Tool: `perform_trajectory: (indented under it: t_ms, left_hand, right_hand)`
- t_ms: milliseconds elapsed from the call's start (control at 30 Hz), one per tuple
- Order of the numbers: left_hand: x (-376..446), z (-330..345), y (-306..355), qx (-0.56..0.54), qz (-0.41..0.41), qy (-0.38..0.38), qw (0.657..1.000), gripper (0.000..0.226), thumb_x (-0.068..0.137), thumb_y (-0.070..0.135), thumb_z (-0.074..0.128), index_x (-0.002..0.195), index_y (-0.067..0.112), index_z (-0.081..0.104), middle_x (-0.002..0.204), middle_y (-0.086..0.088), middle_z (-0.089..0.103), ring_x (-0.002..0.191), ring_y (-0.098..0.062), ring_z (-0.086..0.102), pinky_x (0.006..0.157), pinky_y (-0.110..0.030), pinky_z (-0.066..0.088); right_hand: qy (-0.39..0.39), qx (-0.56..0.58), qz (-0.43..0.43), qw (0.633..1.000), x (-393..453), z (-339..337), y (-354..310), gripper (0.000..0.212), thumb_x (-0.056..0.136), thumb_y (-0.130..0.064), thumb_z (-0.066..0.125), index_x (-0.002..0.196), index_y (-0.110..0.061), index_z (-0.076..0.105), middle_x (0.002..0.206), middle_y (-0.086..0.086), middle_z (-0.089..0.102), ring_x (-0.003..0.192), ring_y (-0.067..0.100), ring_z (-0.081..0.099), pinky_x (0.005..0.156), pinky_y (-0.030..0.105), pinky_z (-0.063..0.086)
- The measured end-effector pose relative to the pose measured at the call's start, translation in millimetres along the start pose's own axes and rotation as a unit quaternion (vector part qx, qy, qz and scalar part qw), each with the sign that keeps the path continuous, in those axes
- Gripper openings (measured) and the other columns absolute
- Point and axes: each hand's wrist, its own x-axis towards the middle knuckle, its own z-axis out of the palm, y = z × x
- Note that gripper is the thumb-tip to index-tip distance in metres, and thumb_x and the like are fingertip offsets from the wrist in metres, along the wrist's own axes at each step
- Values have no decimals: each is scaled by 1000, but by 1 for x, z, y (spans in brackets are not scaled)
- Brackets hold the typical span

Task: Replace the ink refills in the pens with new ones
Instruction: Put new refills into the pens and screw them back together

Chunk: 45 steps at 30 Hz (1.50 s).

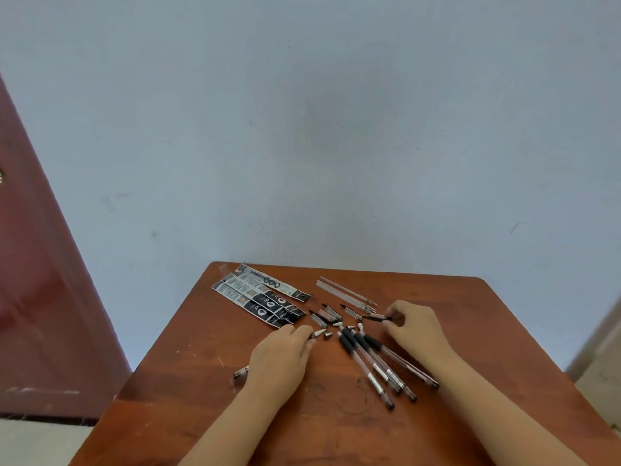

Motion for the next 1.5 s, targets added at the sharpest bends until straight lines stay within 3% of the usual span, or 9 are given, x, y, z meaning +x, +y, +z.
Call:
perform_trajectory:
  t_ms: [433,767,833,900,1000,1133,1233,1367,1500]
  left_hand:
    - [3,12,-10,-23,17,13,1000,29,97,37,30,121,32,46,110,11,52,102,-5,48,79,-16,37]
    - [0,12,-10,-52,24,60,997,25,93,22,40,110,16,58,102,0,58,95,-13,51,77,-19,37]
    - [-1,11,-10,-51,34,58,996,19,88,15,50,100,12,64,89,-4,62,84,-18,58,70,-24,43]
    - [-1,13,-11,-47,63,77,994,15,79,18,56,86,15,69,68,1,62,60,-15,60,50,-23,47]
    - [-5,16,-8,-50,109,112,986,29,78,31,44,88,22,70,57,6,57,44,-9,53,36,-19,41]
    - [-9,16,-2,-47,174,142,973,29,79,32,45,90,19,68,62,5,59,52,-7,53,46,-15,37]
    - [-11,19,-2,-57,208,157,964,20,80,31,48,89,19,62,66,4,62,65,-7,48,57,-20,40]
    - [-13,19,-3,-44,224,159,960,21,81,32,47,88,21,63,68,5,62,68,-6,45,54,-18,41]
    - [-11,17,-2,-50,243,151,957,29,94,37,33,90,21,57,66,5,61,62,-6,49,51,-17,39]
  right_hand:
    - [-50,-62,-45,996,38,24,1,13,82,-25,61,90,-15,65,91,-2,63,87,8,40,69,20,31]
    - [-56,-70,-59,994,43,26,-6,14,83,-22,59,92,-14,65,99,3,63,93,13,45,73,21,30]
    - [-37,-50,-60,996,35,19,-9,15,84,-22,58,93,-13,66,98,4,63,91,12,45,73,21,30]
    - [-32,-5,-68,997,21,10,-16,18,86,-22,54,95,-11,66,96,4,64,85,10,46,73,22,33]
    - [-78,43,-106,990,-6,2,-28,21,89,-26,50,97,-14,65,90,2,65,69,5,47,63,17,37]
    - [-90,81,-131,984,-30,9,-30,19,90,-27,47,86,-22,64,77,2,64,61,4,47,56,14,34]
    - [-111,100,-132,980,-37,17,-29,29,92,-25,44,64,-27,51,61,-5,53,54,2,46,53,16,32]
    - [-175,90,-139,971,-37,17,-27,38,93,-26,41,55,-32,45,52,-10,48,49,-1,48,53,12,37]
    - [-165,83,-161,969,-36,18,-23,37,93,-28,42,56,-31,45,54,-12,46,56,-5,51,56,12,39]
